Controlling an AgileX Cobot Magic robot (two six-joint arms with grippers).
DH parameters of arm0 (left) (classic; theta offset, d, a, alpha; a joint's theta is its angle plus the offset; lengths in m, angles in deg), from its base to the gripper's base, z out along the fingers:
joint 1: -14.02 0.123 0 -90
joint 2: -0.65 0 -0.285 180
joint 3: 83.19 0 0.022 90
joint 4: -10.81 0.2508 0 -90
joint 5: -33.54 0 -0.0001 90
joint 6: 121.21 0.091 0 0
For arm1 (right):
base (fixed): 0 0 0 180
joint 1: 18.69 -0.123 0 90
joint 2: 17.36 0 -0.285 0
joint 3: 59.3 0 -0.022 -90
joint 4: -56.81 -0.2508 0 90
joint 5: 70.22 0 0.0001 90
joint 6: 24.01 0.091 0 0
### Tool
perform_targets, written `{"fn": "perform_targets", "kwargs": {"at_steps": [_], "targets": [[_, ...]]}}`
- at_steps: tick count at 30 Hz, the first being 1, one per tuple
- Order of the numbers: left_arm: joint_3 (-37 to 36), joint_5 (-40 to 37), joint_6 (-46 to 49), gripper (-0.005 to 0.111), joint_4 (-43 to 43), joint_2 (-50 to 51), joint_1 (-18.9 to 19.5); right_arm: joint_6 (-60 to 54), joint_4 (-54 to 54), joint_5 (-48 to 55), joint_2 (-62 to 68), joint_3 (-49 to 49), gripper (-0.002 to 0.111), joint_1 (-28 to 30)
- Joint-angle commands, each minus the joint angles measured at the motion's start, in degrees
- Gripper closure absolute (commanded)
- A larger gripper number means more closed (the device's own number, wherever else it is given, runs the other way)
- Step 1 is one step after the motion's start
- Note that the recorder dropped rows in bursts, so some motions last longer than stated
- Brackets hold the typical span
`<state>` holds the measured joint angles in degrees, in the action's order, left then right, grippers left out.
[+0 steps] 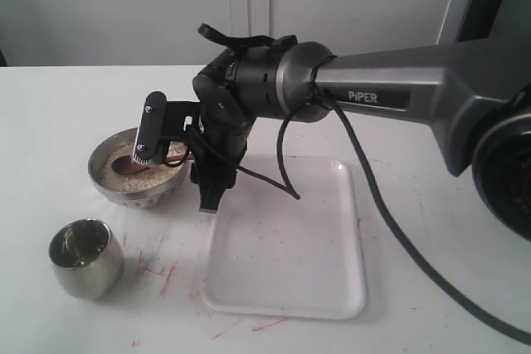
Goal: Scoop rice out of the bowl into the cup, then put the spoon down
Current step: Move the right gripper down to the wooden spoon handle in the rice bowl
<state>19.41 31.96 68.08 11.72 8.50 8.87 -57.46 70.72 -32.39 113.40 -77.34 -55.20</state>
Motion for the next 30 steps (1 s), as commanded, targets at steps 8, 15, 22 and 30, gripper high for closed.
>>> {"fn": "perform_targets", "kwargs": {"at_steps": [8,15,22,30], "targets": [[0.18,0.34,-0.08,0.092,-0.39,-0.05,-0.16,-0.14,0.19,-2.94,0.53,-0.11,0.056,0.04],[0.18,0.34,-0.08,0.092,-0.39,-0.05,-0.16,-0.14,1.14,-2.33,0.53,-0.11,0.056,0.04],[0.18,0.34,-0.08,0.092,-0.39,-0.05,-0.16,-0.14,1.14,-2.19,0.53,-0.11,0.056,0.04],[0.18,0.34,-0.08,0.092,-0.39,-0.05,-0.16,0.63,1.14,-1.8,0.42,-0.82,0.056,0.04]]}}
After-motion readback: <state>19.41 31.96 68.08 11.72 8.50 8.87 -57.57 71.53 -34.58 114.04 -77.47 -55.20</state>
